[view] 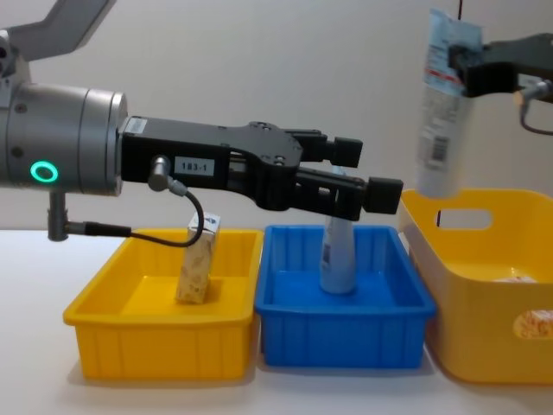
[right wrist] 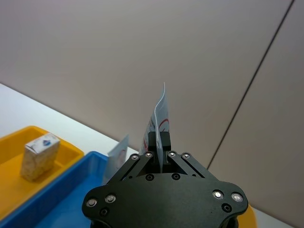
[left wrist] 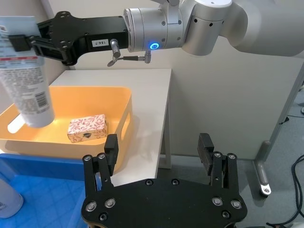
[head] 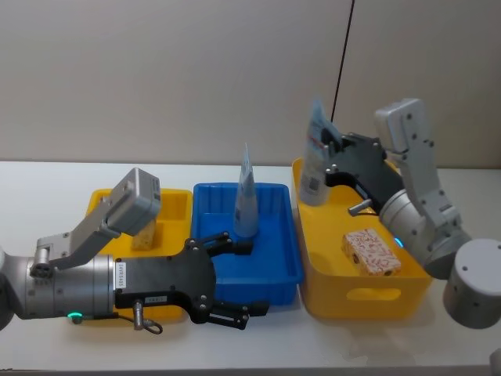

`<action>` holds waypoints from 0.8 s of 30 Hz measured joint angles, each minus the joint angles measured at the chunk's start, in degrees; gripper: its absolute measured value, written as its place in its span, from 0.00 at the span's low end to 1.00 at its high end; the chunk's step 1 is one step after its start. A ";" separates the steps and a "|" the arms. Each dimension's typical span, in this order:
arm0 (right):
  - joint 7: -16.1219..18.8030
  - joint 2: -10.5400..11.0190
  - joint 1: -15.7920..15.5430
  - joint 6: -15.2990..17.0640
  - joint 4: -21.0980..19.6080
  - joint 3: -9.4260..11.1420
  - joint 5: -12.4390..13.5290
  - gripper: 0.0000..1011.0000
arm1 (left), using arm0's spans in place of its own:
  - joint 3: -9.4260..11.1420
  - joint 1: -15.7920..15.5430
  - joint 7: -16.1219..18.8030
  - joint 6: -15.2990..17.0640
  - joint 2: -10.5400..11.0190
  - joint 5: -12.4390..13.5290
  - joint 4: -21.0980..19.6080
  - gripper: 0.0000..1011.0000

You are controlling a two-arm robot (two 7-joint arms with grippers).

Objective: Bimanual collaborative sorting of washing and personal care products

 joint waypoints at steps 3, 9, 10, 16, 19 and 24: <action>-0.71 0.08 -0.21 0.34 0.17 0.57 -0.38 0.01 | 0.00 0.00 0.00 0.00 0.00 0.00 0.00 0.99; -3.11 -0.40 -0.14 1.84 1.98 1.69 -1.50 0.01 | 0.00 0.00 0.00 0.00 0.00 0.00 0.00 0.99; -3.54 -0.52 -0.05 2.13 2.30 1.80 -1.69 0.01 | 0.00 0.00 0.00 0.00 0.00 0.00 0.00 0.99; -6.18 -2.17 1.19 4.11 6.02 2.53 -2.73 0.00 | 0.00 0.00 0.00 0.00 0.00 0.00 0.00 0.99; -6.85 -2.82 1.59 4.57 7.27 2.59 -3.07 0.01 | 0.00 0.00 0.00 0.00 0.00 0.00 0.00 0.99; -8.04 -4.15 2.25 5.51 9.63 2.54 -3.81 0.00 | 0.00 0.00 0.00 0.00 0.00 0.00 0.00 0.99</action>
